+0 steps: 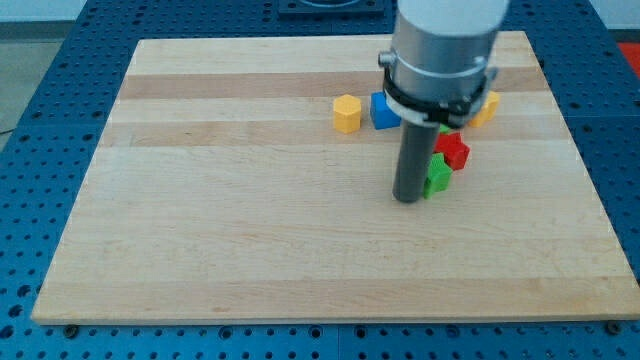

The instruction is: Move your arm to the green star

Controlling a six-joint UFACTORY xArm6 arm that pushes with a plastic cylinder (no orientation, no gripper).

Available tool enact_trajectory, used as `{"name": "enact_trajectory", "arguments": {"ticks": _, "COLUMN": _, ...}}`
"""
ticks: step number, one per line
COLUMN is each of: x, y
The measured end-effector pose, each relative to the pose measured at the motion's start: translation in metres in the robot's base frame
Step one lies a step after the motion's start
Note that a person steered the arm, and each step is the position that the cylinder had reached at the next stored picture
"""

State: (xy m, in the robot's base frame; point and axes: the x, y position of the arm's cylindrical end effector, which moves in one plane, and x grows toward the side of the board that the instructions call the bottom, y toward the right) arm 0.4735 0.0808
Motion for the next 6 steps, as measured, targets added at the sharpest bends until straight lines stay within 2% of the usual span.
{"name": "enact_trajectory", "arguments": {"ticks": 1, "x": -0.006, "y": 0.000}}
{"name": "enact_trajectory", "arguments": {"ticks": 2, "x": 0.031, "y": -0.027}}
{"name": "enact_trajectory", "arguments": {"ticks": 3, "x": 0.016, "y": -0.072}}
{"name": "enact_trajectory", "arguments": {"ticks": 4, "x": -0.026, "y": -0.075}}
{"name": "enact_trajectory", "arguments": {"ticks": 6, "x": -0.062, "y": -0.048}}
